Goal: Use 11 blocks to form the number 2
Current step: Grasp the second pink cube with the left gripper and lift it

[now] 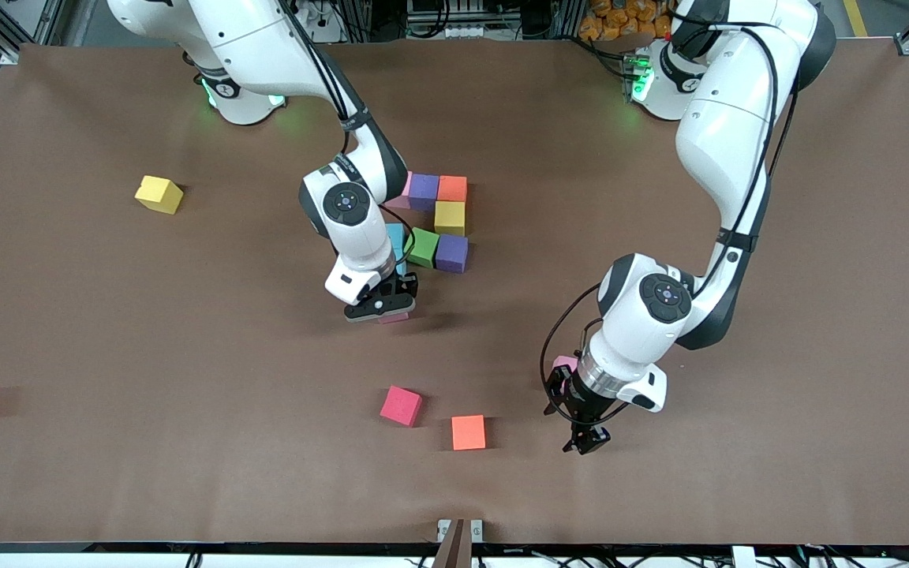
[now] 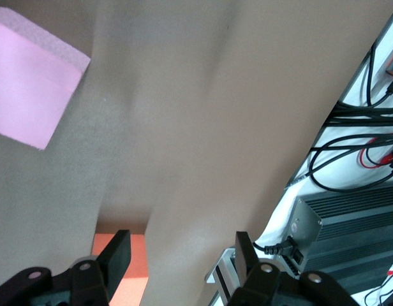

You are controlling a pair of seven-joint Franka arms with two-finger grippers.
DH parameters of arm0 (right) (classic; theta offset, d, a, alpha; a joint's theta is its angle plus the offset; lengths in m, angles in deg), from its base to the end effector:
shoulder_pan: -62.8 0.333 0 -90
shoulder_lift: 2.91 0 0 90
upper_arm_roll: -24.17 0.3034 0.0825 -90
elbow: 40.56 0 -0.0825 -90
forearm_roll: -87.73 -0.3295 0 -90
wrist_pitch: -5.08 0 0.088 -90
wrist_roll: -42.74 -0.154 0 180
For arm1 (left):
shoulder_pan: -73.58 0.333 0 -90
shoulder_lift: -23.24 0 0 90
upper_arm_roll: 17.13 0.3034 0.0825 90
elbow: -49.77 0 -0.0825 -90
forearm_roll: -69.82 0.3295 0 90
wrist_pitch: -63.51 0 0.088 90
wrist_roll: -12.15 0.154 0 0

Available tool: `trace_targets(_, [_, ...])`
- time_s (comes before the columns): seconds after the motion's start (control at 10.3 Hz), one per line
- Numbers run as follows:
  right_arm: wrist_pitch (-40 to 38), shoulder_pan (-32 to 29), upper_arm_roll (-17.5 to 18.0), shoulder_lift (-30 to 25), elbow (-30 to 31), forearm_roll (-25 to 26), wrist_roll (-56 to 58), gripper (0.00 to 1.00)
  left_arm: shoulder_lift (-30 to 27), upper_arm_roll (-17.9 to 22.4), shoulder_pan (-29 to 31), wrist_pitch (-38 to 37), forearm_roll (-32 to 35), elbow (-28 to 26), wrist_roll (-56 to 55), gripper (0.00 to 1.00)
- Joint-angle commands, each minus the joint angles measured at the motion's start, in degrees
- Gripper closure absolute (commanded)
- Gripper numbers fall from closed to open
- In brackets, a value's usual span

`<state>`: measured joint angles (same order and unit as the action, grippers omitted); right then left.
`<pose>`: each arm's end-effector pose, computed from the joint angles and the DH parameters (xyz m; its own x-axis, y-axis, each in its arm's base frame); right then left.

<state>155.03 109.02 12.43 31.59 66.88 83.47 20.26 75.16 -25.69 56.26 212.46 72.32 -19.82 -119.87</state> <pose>0.5062 0.3547 0.1945 0.9675 0.1884 0.1686 0.1903 -0.9817 0.0048 0.7013 -0.3012 0.2618 -0.2507 0.8940 -0.3714 0.8821 0.3690 0.2927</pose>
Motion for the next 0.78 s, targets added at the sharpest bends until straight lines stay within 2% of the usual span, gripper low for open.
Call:
trace_targets(0.0, [-0.1,1.0,-1.0,0.6,-0.9,1.7,-3.1,1.00,-0.3,0.7,1.4,-3.7,3.2,1.3,0.3,0.26])
trace_targets(0.29, [0.1,1.0,-0.9,0.9,-0.9,1.6,-3.6,1.00,-1.5,0.6,4.1,-10.2,5.8,1.1,3.5,0.26])
trace_targets(0.39, [0.2,1.0,-0.9,0.9,-0.9,1.5,-3.6,0.88,-1.7,0.6,4.7,-11.6,5.9,1.1,6.0,0.26])
trace_targets(0.49, [0.2,1.0,-0.9,1.1,-1.0,1.5,-3.7,0.69,-1.7,0.6,4.9,-12.2,5.9,1.0,8.2,0.26])
trace_targets(0.59, [0.2,1.0,-0.9,1.3,-1.0,1.4,-4.1,0.39,-1.6,0.6,5.6,-12.2,5.9,0.9,10.8,0.26])
trace_targets(0.68, [0.8,1.0,-0.9,1.4,-0.9,1.5,-4.8,0.29,-1.6,0.5,5.6,-12.4,5.8,0.9,14.3,0.26])
